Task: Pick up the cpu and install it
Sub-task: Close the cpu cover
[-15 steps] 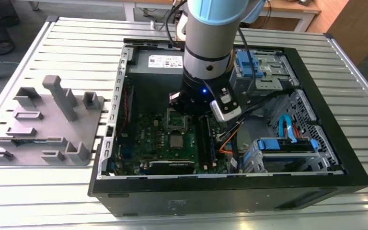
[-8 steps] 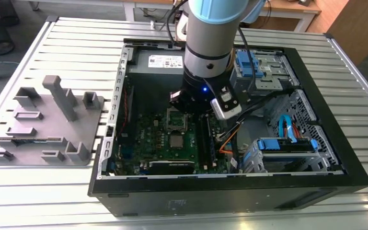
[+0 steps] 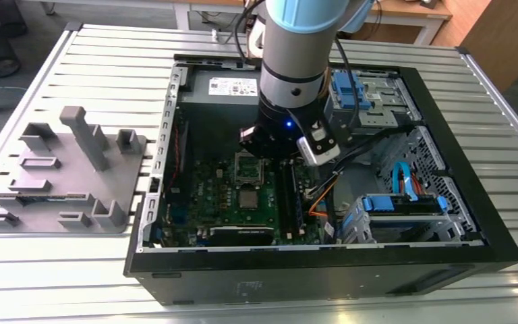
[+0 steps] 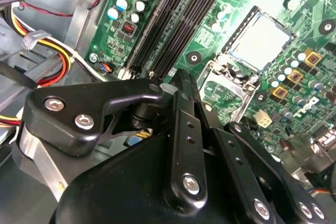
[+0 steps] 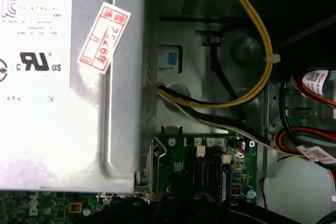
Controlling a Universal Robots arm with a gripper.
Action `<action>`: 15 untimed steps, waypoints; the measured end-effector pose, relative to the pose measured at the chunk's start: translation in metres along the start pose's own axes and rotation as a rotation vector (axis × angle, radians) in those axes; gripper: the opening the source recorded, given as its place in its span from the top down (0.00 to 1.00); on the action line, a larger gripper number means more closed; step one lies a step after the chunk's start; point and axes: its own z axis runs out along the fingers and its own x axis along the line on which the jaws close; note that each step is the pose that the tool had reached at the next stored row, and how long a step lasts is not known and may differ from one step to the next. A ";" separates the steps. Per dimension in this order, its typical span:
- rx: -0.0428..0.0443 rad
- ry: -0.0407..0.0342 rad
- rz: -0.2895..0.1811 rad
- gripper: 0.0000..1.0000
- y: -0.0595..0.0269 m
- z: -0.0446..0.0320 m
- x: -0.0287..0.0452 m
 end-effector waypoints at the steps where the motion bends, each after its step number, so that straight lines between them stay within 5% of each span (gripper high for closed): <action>1: -0.0001 0.0002 -0.011 0.89 0.0000 0.0001 0.0000; 15: -0.0028 0.0030 -0.146 0.89 -0.0001 0.0038 -0.0041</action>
